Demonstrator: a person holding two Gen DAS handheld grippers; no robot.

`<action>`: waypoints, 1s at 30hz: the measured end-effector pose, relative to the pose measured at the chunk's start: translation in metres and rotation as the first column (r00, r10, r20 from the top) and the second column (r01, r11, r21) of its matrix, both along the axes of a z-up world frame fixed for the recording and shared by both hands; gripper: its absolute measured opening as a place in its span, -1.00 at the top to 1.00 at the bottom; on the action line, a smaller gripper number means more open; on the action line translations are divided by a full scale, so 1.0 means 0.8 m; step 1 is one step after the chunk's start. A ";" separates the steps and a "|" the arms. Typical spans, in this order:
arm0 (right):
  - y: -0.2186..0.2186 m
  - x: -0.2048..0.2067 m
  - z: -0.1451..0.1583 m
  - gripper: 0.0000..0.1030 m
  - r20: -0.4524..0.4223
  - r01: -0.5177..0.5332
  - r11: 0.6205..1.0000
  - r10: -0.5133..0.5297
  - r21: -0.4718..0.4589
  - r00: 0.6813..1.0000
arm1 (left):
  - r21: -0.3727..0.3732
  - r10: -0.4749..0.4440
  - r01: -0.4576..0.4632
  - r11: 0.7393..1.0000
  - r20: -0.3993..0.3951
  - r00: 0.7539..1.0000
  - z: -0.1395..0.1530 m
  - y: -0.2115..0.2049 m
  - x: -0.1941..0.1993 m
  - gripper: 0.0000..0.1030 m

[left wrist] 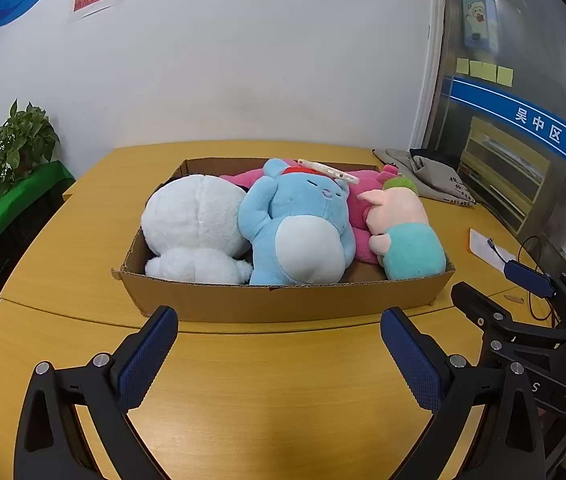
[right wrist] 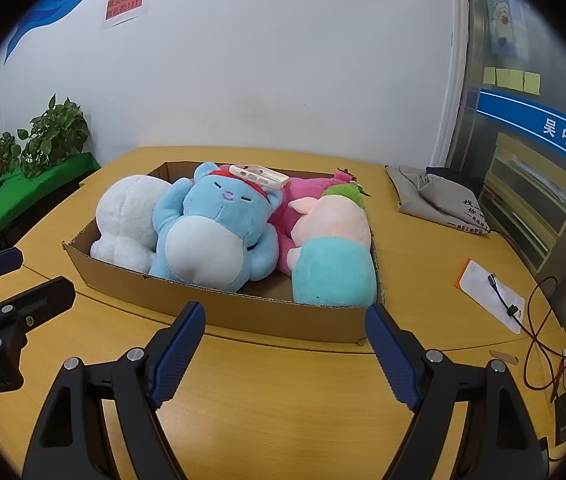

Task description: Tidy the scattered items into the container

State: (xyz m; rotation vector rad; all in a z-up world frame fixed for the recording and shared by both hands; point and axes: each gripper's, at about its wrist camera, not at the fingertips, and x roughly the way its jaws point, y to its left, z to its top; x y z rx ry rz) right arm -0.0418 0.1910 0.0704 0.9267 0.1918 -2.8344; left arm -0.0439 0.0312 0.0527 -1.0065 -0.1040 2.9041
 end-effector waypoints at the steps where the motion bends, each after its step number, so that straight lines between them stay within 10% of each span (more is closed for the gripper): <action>1: 0.001 -0.001 -0.001 -0.59 0.001 0.001 1.000 -0.001 -0.001 1.000 | -0.001 0.002 -0.002 1.000 0.001 1.000 0.000 0.000 -0.001 -0.99; 30: 0.009 -0.014 -0.015 -0.59 0.030 0.002 1.000 -0.001 -0.030 1.000 | 0.068 -0.037 0.031 0.997 0.091 0.995 -0.021 0.001 -0.022 -0.99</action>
